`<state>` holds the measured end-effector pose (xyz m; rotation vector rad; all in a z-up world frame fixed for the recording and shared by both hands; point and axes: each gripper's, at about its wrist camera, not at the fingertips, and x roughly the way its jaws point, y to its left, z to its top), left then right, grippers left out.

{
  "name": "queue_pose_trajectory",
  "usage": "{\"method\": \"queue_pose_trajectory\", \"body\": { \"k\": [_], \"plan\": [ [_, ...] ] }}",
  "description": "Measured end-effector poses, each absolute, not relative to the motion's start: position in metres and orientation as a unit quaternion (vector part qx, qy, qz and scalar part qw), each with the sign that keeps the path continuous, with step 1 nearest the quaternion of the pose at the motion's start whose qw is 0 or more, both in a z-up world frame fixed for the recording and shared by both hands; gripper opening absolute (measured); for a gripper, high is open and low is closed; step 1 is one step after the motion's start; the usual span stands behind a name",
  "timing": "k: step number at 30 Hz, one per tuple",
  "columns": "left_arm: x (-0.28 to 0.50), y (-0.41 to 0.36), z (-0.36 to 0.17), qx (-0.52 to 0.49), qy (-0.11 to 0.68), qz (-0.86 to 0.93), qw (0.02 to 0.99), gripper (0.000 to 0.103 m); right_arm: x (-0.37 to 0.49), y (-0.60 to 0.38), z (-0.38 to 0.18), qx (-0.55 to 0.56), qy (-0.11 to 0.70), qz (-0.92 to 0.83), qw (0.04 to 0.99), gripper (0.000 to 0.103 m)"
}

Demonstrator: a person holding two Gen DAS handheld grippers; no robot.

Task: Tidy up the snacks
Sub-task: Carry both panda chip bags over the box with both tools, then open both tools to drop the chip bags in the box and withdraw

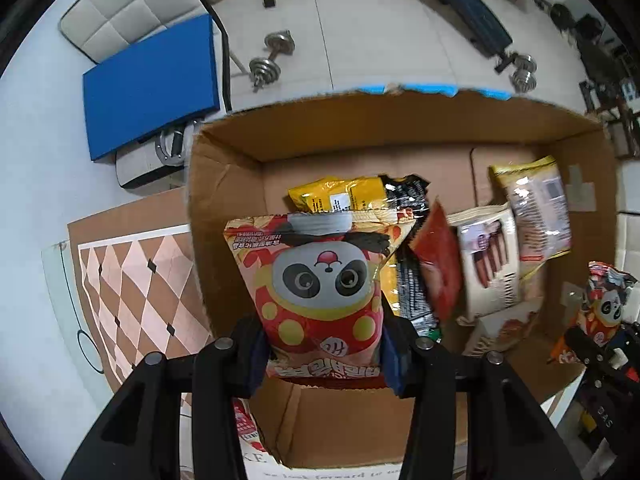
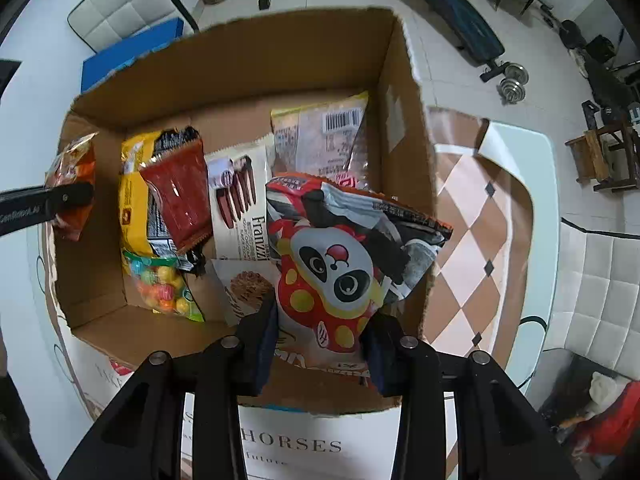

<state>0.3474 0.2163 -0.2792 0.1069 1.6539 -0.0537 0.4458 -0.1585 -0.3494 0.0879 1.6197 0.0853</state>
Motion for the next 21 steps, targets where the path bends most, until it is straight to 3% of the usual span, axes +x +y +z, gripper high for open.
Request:
{"method": "queue_pose_trajectory", "body": {
  "k": [2, 5, 10, 21],
  "plan": [
    [0.351, 0.218, -0.286, 0.052, 0.738, -0.015, 0.672, 0.045, 0.446, -0.158, -0.356, 0.043, 0.733, 0.039, 0.678, 0.047],
    [0.354, 0.221, -0.29, 0.039, 0.742, -0.015, 0.669, 0.047, 0.446, -0.156, -0.362, 0.035, 0.739, 0.031, 0.672, 0.09],
    [0.356, 0.222, -0.285, 0.027, 0.735, -0.013, 0.677, 0.061, 0.447, -0.153, -0.359, 0.036, 0.737, 0.03, 0.674, 0.091],
    [0.333, 0.216, -0.267, 0.003, 0.72, -0.026, 0.694, 0.061, 0.44, -0.153, -0.347, 0.046, 0.729, 0.024, 0.682, 0.091]
  ]
}}
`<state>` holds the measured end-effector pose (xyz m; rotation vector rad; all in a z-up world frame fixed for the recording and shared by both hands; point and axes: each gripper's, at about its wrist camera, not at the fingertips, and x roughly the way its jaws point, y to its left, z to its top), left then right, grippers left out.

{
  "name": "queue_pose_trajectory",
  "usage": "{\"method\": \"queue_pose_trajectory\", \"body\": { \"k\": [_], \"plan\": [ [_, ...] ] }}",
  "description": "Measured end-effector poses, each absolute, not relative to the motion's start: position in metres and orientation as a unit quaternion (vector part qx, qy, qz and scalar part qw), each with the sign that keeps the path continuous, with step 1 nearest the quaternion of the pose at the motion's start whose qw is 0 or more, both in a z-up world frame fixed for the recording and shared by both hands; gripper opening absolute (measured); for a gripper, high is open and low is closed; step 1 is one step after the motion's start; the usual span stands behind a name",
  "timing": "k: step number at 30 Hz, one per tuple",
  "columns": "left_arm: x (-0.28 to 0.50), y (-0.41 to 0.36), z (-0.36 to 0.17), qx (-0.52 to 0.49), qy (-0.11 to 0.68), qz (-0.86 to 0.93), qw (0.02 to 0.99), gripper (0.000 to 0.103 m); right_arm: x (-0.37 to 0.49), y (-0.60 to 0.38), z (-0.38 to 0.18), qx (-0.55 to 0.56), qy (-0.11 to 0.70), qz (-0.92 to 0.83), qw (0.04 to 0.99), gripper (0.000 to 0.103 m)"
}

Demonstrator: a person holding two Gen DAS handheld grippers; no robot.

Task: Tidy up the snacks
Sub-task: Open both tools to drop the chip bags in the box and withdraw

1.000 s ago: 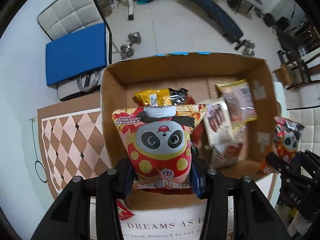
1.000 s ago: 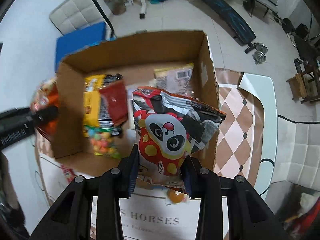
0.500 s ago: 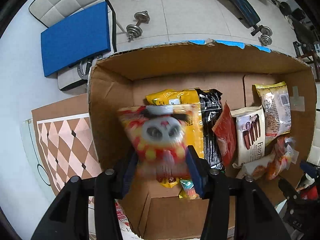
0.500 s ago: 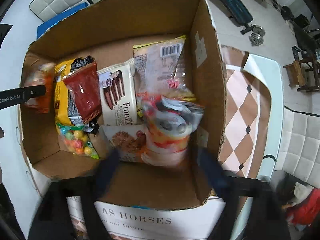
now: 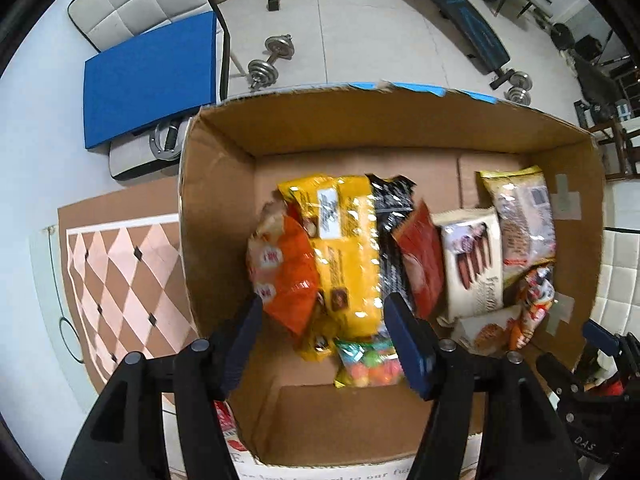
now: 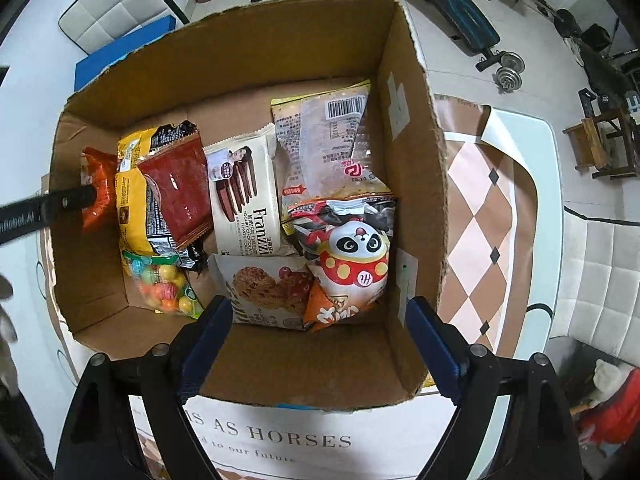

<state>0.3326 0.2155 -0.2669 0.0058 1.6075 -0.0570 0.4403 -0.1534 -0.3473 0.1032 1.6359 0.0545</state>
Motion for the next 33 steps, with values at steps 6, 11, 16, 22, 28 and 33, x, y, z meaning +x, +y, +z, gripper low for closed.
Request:
{"method": "queue_pose_trajectory", "body": {
  "k": [6, 11, 16, 22, 28, 33],
  "plan": [
    [0.297, 0.209, -0.247, 0.004, 0.687, -0.035, 0.726, 0.061, 0.422, -0.151, -0.329, 0.048, 0.702, 0.024, 0.71, 0.091],
    [0.26, 0.208, -0.221, 0.003, 0.648, -0.036, 0.76, 0.061, 0.398, -0.148, -0.308, 0.037, 0.672, 0.019, 0.74, 0.091],
    [0.223, 0.209, -0.19, 0.01, 0.606, -0.033, 0.794, 0.061, 0.37, -0.146, -0.283, 0.03, 0.639, 0.016, 0.768, 0.091],
    [0.182, 0.211, -0.162, 0.017, 0.566, -0.028, 0.824, 0.061, 0.333, -0.137, -0.251, 0.01, 0.603, 0.016, 0.798, 0.091],
    [0.141, 0.213, -0.139, 0.008, 0.533, -0.021, 0.846, 0.061, 0.298, -0.137, -0.22, 0.016, 0.573, 0.018, 0.819, 0.091],
    [0.108, 0.215, -0.122, -0.006, 0.507, -0.015, 0.862, 0.061, 0.269, -0.141, -0.188, 0.023, 0.541, 0.016, 0.841, 0.091]
  ]
}}
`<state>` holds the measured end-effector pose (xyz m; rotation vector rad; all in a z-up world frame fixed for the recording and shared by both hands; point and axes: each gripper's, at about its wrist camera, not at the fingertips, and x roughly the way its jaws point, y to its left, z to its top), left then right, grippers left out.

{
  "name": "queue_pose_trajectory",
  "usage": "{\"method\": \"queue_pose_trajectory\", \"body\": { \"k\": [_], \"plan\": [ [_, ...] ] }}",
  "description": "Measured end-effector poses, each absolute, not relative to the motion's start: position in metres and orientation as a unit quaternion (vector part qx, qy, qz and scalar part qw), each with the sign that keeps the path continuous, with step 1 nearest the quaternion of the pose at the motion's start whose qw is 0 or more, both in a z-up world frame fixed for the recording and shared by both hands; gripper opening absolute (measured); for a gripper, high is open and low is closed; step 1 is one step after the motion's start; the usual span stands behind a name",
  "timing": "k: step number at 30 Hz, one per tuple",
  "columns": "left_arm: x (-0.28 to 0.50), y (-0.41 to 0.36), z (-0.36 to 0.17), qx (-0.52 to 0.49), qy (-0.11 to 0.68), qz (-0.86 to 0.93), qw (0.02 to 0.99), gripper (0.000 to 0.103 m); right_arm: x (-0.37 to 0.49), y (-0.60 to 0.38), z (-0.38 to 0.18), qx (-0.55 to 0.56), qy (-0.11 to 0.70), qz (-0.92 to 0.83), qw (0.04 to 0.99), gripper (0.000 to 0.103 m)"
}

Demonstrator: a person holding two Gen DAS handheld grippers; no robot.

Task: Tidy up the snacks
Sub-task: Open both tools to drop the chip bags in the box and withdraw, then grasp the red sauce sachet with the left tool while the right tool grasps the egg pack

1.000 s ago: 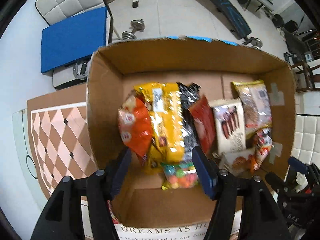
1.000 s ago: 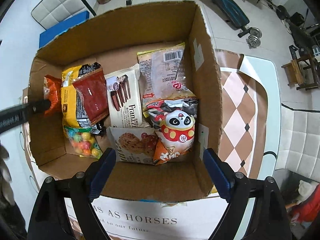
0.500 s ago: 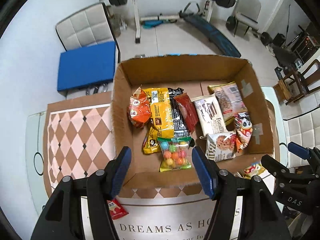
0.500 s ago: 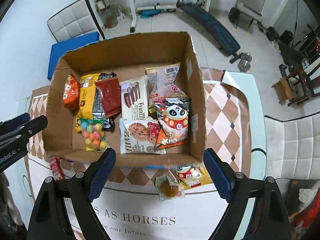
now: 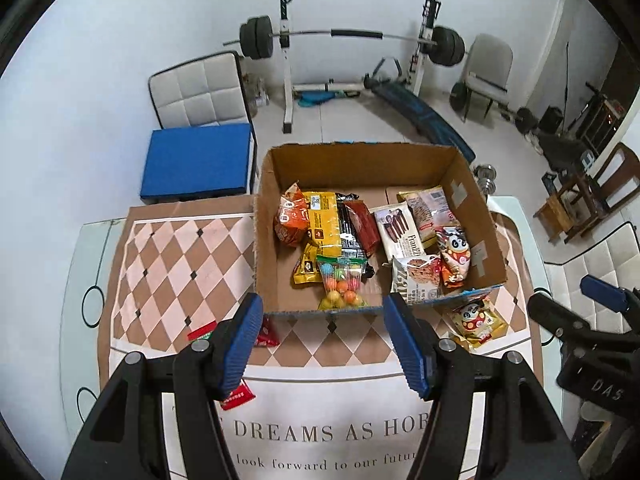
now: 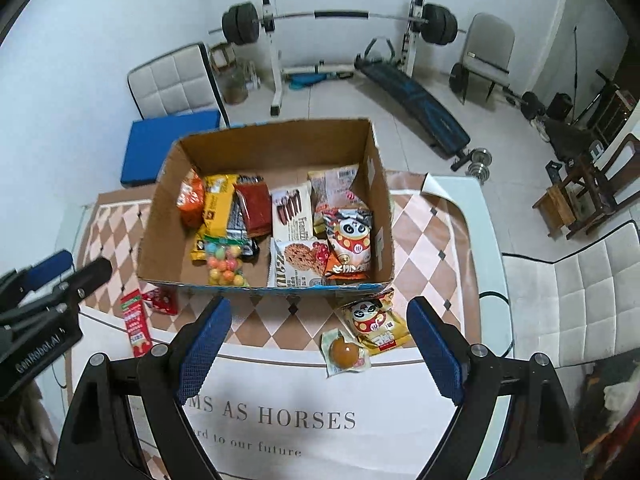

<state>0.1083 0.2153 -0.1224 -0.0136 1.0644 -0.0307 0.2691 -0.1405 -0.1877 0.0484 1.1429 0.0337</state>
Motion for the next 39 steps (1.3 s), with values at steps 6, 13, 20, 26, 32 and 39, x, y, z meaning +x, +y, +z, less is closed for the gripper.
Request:
{"method": "queue_pose_trajectory", "body": {
  "k": [6, 13, 20, 26, 32, 39],
  "plan": [
    [0.081, 0.219, -0.105, -0.017, 0.481, -0.002, 0.877, 0.061, 0.238, -0.141, -0.162, 0.03, 0.519, 0.02, 0.854, 0.091],
    [0.065, 0.231, -0.127, -0.014, 0.481, 0.065, 0.874, 0.061, 0.228, -0.17, -0.201, 0.109, 0.558, 0.009, 0.823, 0.092],
    [0.065, 0.265, -0.213, -0.069, 0.564, 0.112, 0.816, 0.061, 0.241, -0.213, -0.319, 0.246, 0.624, -0.03, 0.741, 0.092],
    [0.063, 0.288, -0.269, -0.1, 0.611, 0.142, 0.772, 0.061, 0.256, -0.216, -0.401, 0.263, 0.653, -0.053, 0.709, 0.091],
    [0.058, 0.304, -0.298, -0.107, 0.632, 0.163, 0.75, 0.061, 0.266, -0.201, -0.44, 0.231, 0.671, -0.07, 0.701, 0.063],
    [0.055, 0.347, -0.319, -0.172, 0.643, 0.178, 0.724, 0.061, 0.254, -0.164, -0.434, 0.17, 0.674, -0.036, 0.718, 0.05]
  ]
}}
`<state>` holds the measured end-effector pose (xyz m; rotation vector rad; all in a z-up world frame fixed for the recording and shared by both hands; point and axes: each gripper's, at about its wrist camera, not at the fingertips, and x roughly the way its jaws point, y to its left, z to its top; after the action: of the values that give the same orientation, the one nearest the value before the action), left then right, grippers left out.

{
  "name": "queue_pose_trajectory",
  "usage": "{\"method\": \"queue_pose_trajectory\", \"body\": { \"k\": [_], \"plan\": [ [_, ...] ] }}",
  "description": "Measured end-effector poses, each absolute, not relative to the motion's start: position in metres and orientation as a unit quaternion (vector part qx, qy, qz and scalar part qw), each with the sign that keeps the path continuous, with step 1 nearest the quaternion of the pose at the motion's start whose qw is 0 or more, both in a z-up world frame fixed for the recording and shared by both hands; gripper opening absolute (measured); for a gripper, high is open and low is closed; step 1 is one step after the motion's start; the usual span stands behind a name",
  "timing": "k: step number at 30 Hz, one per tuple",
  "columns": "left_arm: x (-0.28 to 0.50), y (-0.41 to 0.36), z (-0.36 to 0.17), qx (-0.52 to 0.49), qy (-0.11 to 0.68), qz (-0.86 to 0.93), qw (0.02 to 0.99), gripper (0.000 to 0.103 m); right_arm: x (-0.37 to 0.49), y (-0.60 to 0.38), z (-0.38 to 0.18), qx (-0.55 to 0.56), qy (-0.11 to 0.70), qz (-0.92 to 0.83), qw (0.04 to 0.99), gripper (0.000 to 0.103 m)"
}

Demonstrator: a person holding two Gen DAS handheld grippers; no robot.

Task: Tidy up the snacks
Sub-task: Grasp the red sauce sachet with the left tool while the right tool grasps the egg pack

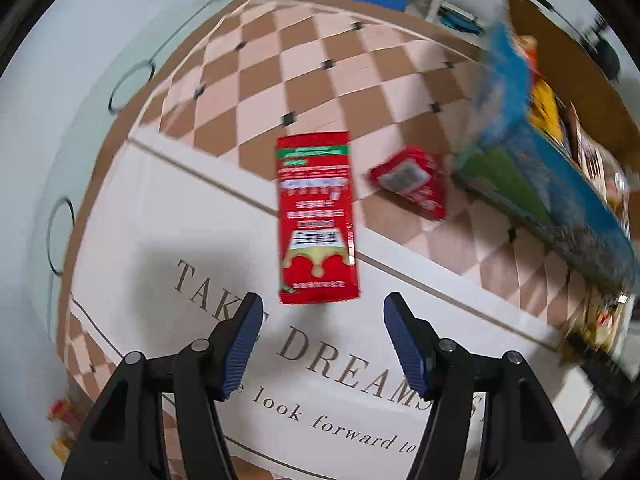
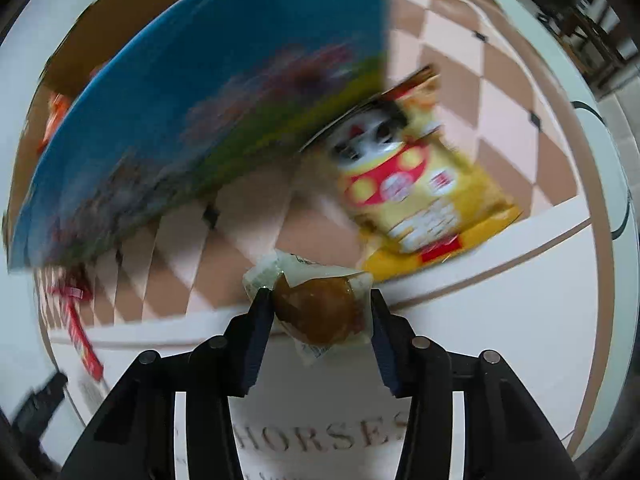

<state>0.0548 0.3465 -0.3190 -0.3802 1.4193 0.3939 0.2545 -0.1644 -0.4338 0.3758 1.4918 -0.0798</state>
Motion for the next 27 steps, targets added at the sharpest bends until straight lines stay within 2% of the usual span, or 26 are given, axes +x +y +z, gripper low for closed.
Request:
{"method": "queue_pose_trajectory", "body": {
  "k": [8, 13, 14, 15, 21, 22, 25, 27],
  "plan": [
    [0.067, 0.399, -0.359, -0.293, 0.67, 0.172, 0.66, 0.061, 0.24, -0.118, -0.438, 0.164, 0.689, 0.004, 0.706, 0.05],
    [0.093, 0.401, -0.385, -0.272, 0.69, 0.179, 0.646, 0.061, 0.244, -0.1, -0.438, 0.158, 0.691, 0.008, 0.706, 0.05],
    [0.098, 0.401, -0.39, -0.27, 0.696, 0.177, 0.641, 0.064, 0.247, -0.099, -0.438, 0.157, 0.691, 0.008, 0.705, 0.05],
    [0.102, 0.4, -0.392, -0.267, 0.697, 0.176, 0.641, 0.067, 0.247, -0.097, -0.438, 0.157, 0.692, 0.009, 0.705, 0.05],
    [0.129, 0.385, -0.392, -0.206, 0.699, 0.157, 0.666, 0.067, 0.255, -0.095, -0.437, 0.152, 0.696, 0.009, 0.701, 0.05],
    [0.129, 0.382, -0.391, -0.192, 0.697, 0.157, 0.673, 0.065, 0.256, -0.092, -0.438, 0.15, 0.697, 0.01, 0.701, 0.05],
    [0.129, 0.375, -0.387, -0.167, 0.69, 0.145, 0.689, 0.049, 0.255, -0.084, -0.44, 0.147, 0.7, 0.011, 0.699, 0.05],
    [0.124, 0.37, -0.386, -0.16, 0.694, 0.136, 0.688, 0.048, 0.252, -0.079, -0.441, 0.146, 0.701, 0.013, 0.698, 0.05]
  ]
}}
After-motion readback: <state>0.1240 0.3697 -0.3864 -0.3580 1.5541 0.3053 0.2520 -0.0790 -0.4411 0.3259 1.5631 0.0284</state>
